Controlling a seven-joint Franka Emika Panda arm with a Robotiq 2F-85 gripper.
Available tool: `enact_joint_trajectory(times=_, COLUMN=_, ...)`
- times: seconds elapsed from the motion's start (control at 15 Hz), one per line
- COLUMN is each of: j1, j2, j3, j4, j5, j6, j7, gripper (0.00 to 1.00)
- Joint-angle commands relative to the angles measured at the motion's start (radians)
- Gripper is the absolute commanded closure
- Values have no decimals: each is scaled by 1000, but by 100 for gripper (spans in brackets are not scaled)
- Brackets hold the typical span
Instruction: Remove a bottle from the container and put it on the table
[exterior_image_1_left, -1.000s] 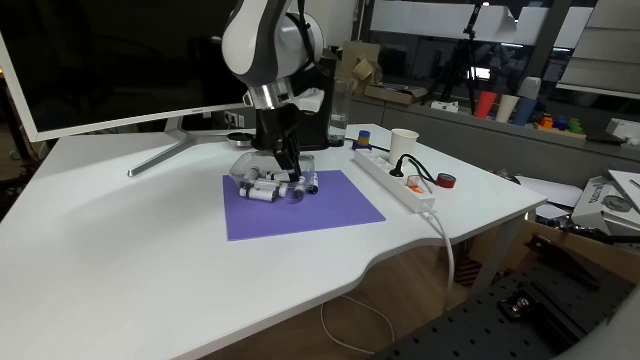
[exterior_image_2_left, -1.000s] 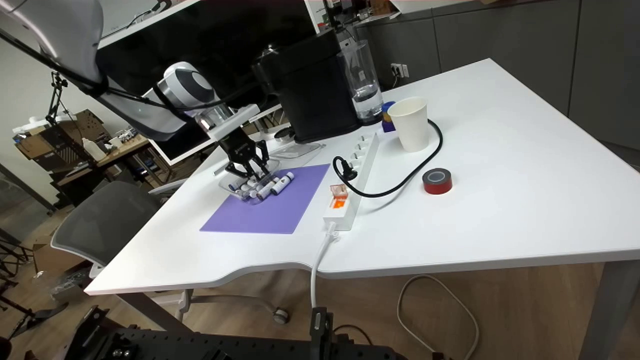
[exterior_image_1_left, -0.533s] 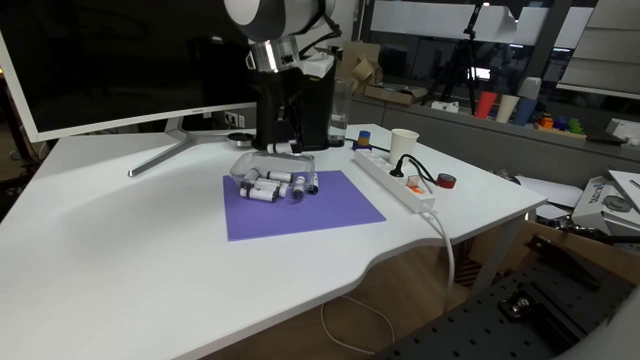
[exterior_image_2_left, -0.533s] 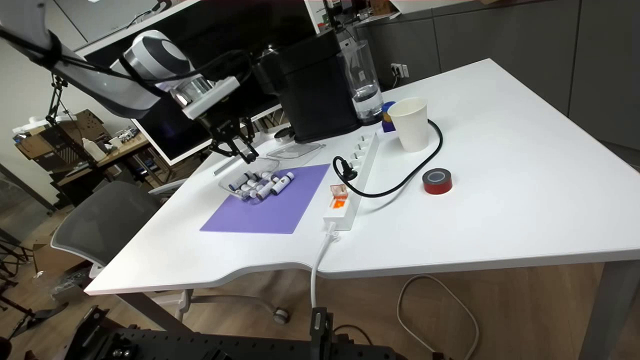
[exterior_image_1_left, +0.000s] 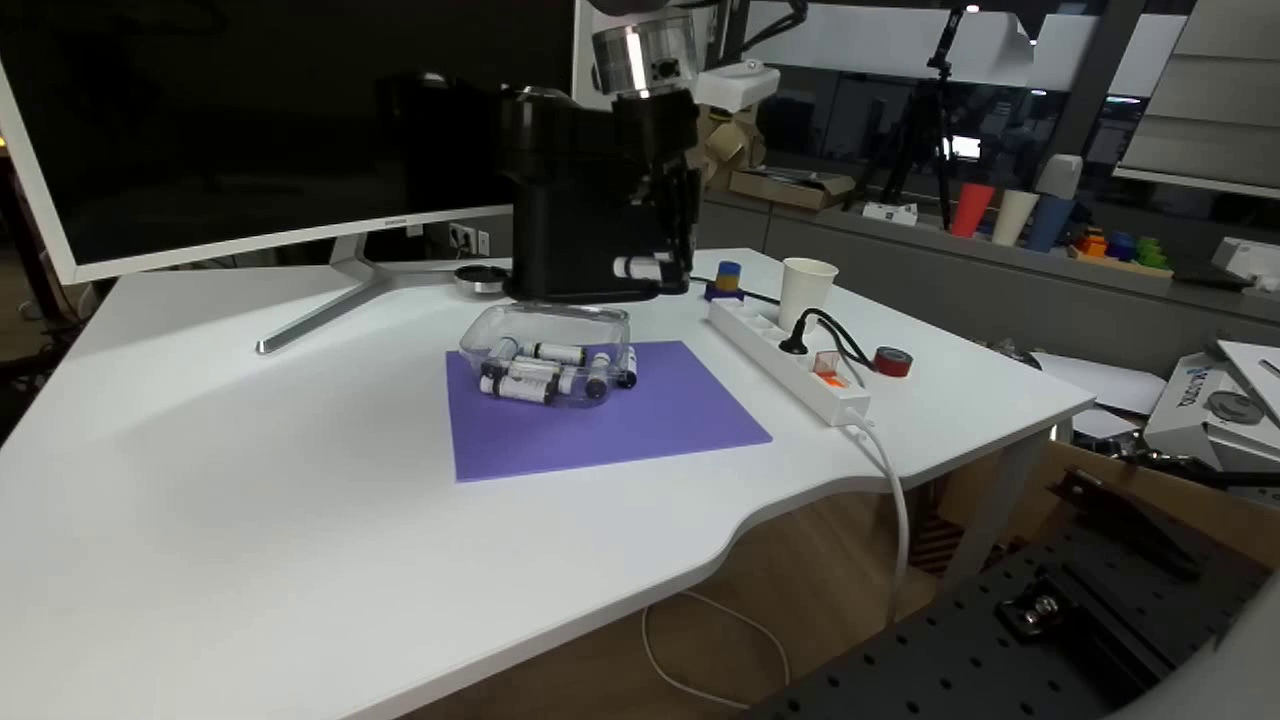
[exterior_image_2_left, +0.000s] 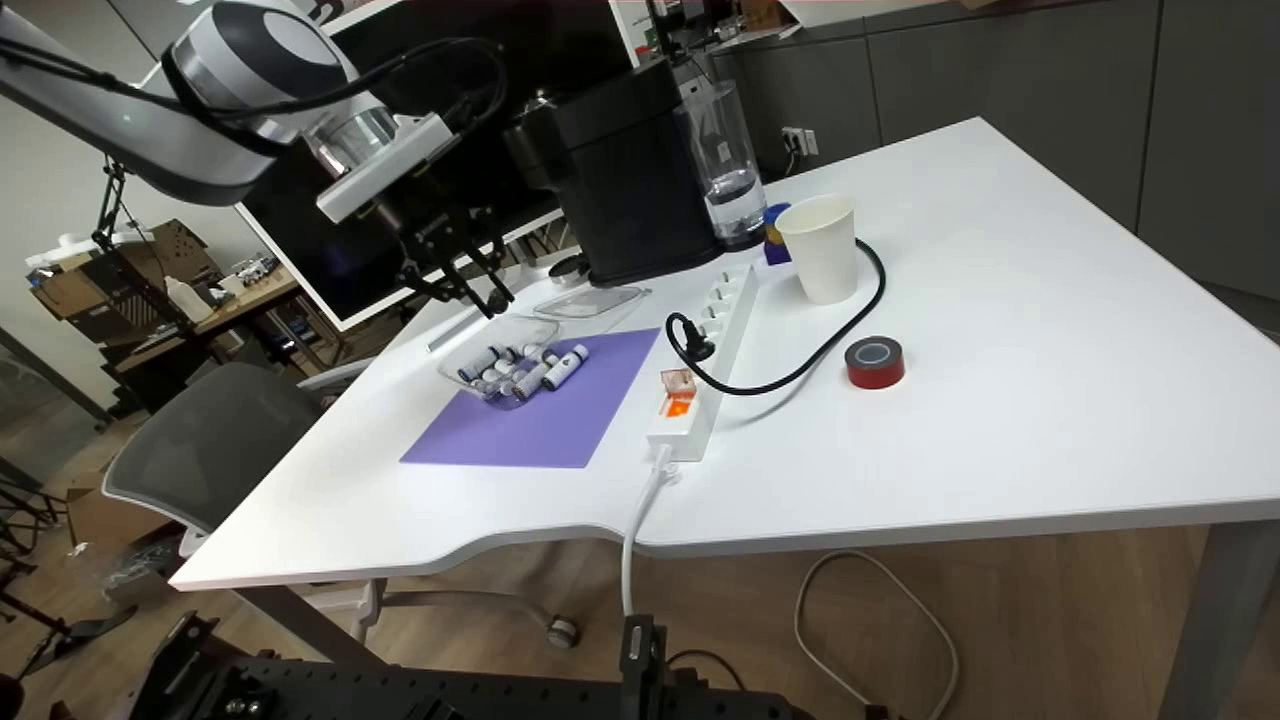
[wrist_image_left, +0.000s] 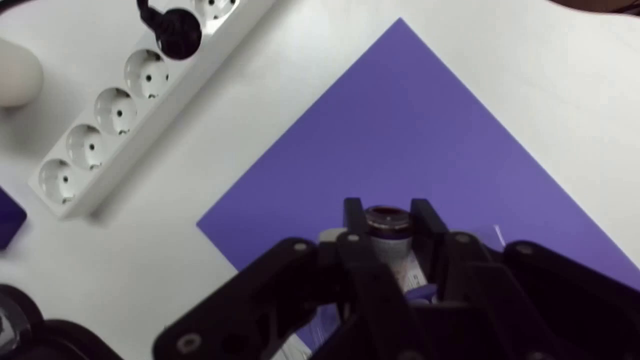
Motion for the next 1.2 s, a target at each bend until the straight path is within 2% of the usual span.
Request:
enact_joint_trajectory(times=0.0, j1=-54, j2=-5, j3=-47, j4=-81, j5=28, j6=77, j7=59, gripper=93)
enact_joint_trajectory(times=0.33, j1=-90, j2=86, j3=-103, j4=-95, j5=19, j6=220, j7=140, gripper=93)
enact_joint_trajectory(times=0.8, j1=-55, j2=205, j3=-113, j4=-69, j5=21, j6=311, j7=195, gripper=93)
enact_joint_trajectory(times=0.87, j1=-51, j2=214, j3=-112, j4=-66, j5=25, j6=309, j7=197, gripper=47)
enact_joint_trajectory(times=0.93, j1=-49, j2=219, j3=-109, j4=-64, j5=33, j6=307, j7=195, gripper=46)
enact_joint_trajectory(times=1.13, j1=-49, j2=213, j3=-105, j4=-65, j5=57, j6=298, j7=189, gripper=28)
